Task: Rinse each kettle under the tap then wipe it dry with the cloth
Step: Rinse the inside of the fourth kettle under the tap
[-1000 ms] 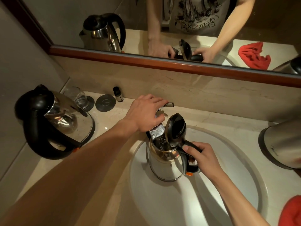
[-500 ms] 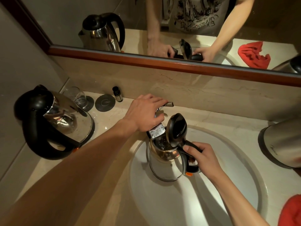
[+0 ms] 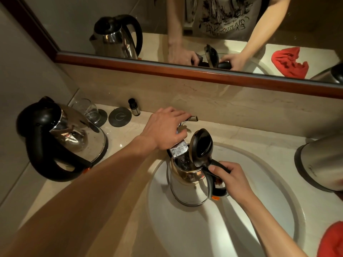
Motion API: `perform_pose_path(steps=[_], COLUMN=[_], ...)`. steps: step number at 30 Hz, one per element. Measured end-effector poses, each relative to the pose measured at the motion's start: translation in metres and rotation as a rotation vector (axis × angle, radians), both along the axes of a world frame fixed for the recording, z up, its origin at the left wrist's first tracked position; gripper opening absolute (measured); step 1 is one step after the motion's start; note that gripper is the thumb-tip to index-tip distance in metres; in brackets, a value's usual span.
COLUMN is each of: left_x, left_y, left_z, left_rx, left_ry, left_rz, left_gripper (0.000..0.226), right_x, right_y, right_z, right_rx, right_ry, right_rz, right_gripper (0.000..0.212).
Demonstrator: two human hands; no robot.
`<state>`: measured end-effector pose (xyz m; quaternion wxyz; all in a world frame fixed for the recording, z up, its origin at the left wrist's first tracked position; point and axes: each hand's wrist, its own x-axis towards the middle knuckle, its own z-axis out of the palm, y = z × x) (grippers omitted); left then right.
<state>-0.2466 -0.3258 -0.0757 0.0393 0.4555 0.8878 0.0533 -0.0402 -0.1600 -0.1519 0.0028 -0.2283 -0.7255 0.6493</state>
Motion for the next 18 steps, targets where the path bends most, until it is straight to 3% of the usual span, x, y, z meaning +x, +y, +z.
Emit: perform_pose_path(steps=[9, 18], left_x=[0.0003, 0.0003], left_y=[-0.0001, 0.0002], left_z=[-0.0007, 0.0006], left_rx=[-0.006, -0.016], left_ry=[-0.002, 0.005], left_rz=[-0.001, 0.003], left_gripper=[0.064, 0.067], right_x=[-0.0002, 0.0001], right_y=[-0.0011, -0.0005], right_z=[0.003, 0.0014], right_rx=[0.004, 0.025], right_ry=[0.0, 0.001], right_rz=[-0.001, 0.003], right_gripper=[0.053, 0.06])
